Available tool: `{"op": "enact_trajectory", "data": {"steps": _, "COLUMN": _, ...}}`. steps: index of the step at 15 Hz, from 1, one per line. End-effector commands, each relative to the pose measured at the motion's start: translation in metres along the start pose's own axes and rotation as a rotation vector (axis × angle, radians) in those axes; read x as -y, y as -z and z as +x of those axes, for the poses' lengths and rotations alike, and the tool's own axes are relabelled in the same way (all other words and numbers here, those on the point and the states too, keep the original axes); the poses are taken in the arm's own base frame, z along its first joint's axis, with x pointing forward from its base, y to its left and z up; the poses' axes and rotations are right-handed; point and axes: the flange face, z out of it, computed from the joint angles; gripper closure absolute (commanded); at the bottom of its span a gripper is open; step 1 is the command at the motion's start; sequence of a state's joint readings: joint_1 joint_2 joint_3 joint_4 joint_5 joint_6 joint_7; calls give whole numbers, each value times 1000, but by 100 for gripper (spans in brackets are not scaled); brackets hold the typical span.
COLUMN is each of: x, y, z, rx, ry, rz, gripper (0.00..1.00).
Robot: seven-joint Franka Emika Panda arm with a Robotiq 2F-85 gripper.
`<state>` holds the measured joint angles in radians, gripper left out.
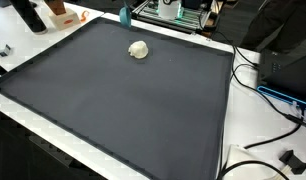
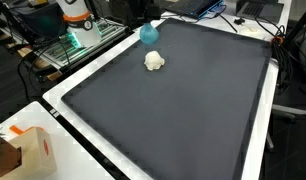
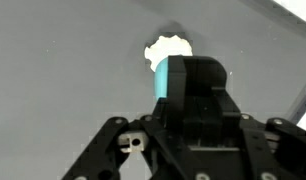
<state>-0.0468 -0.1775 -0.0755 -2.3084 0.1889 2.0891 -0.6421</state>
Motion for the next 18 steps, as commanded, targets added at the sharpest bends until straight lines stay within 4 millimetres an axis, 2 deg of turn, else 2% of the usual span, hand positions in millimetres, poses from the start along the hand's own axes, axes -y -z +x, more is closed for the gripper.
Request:
{"op": "enact_trajectory", "data": {"steps": 1, "x": 0, "y": 1, "z": 0, "rx": 1, "ry": 0, "rz": 0, "gripper": 50}}
{"op": "enact_trajectory", "data": {"steps": 2, "x": 0, "y": 1, "z": 0, "rx": 1, "ry": 0, "rz": 0, "gripper": 50}}
{"op": "enact_trajectory", "data": {"steps": 3, "x": 1, "y": -1, "z": 1, "rx": -2, "ry": 8, "rz": -3, "gripper": 75}}
{"op": "enact_trajectory", "data": {"steps": 7, "x": 17, "y": -5, "z": 6, "rx": 86, "ry": -82, "rz": -138, "gripper": 75}}
{"op": "enact_trajectory", "data": {"steps": 12, "x": 37, "y": -13, "z": 19, "rx": 117, "ry": -295, "rz": -326, "gripper": 75}}
{"op": "enact_trajectory", "data": {"steps": 18, "x": 39, "y": -35, "z": 29, "rx": 138, "ry": -524, "rz": -568, "gripper": 75}}
